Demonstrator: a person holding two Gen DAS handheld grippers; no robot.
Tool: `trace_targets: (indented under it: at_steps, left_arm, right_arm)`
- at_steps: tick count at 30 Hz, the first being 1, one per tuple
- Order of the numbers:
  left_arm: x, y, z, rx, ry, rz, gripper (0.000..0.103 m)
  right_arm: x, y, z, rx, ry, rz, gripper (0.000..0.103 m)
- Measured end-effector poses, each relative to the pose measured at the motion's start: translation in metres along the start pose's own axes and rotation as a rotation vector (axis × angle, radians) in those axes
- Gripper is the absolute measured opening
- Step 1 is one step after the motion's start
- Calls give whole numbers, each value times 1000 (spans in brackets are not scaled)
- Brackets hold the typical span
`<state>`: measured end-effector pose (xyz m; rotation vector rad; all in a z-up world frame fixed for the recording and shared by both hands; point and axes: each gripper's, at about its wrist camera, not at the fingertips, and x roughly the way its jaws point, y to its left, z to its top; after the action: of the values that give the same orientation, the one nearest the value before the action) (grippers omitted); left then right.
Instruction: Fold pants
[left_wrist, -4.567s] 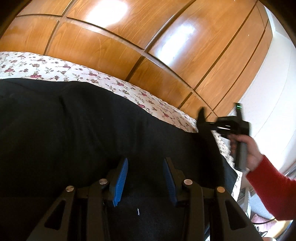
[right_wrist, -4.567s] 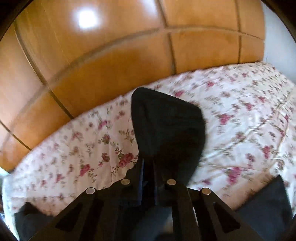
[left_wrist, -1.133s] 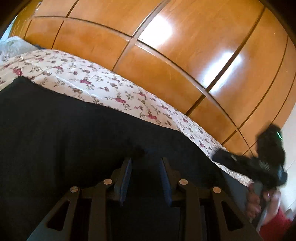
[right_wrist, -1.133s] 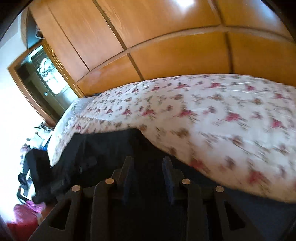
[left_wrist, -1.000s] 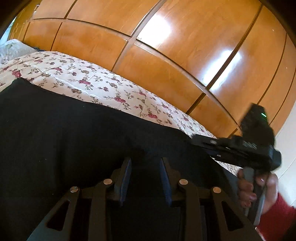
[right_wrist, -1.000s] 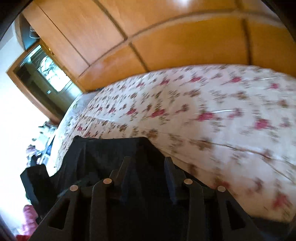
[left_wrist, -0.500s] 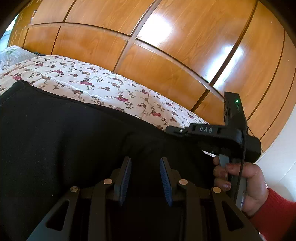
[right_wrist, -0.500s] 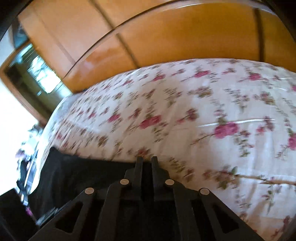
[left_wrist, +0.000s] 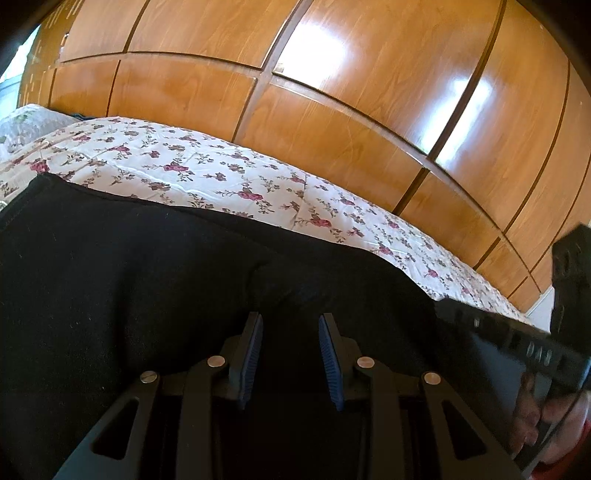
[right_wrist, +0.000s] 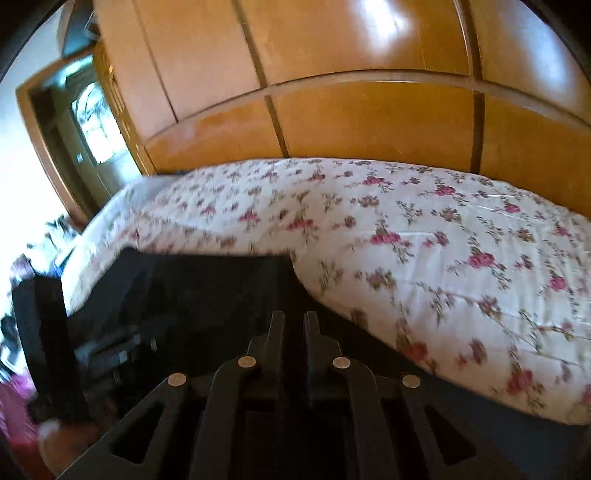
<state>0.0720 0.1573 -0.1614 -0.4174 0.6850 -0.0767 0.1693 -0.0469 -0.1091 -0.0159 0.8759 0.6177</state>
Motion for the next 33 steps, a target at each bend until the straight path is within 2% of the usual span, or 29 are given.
trace_targets:
  at_steps: [4, 7, 11, 15, 20, 25, 26, 29, 31, 33]
  left_arm:
    - [0, -2, 0, 5, 6, 15, 31]
    - [-1, -3, 0, 6, 7, 30, 31]
    - [-8, -1, -1, -19, 10, 42, 31]
    - [-33, 6, -9, -59, -6, 55, 32]
    - [-83, 25, -21, -82, -40, 90, 32]
    - [-141, 63, -35, -269, -118, 115, 32]
    - [-154, 77, -39, -345, -137, 105, 32]
    - [-170, 102, -46, -480, -147, 56, 34]
    - [-173, 119, -45, -569, -139, -7, 42]
    - [-170, 130, -42, -604, -140, -36, 56]
  right_arm:
    - [6, 4, -13, -42, 15, -62, 12]
    - [22, 2, -17, -44, 76, -95, 13]
    - [25, 3, -17, -49, 73, -110, 13]
    - [25, 3, -18, -51, 71, -110, 13]
    - [24, 2, -17, -38, 67, -97, 13]
    - [23, 2, -17, -39, 66, -98, 13]
    - [24, 2, -17, -38, 65, -98, 13]
    - [24, 2, -17, -39, 65, -99, 13]
    - [24, 2, -17, -38, 65, -98, 13]
    - [24, 1, -17, -38, 65, -98, 13]
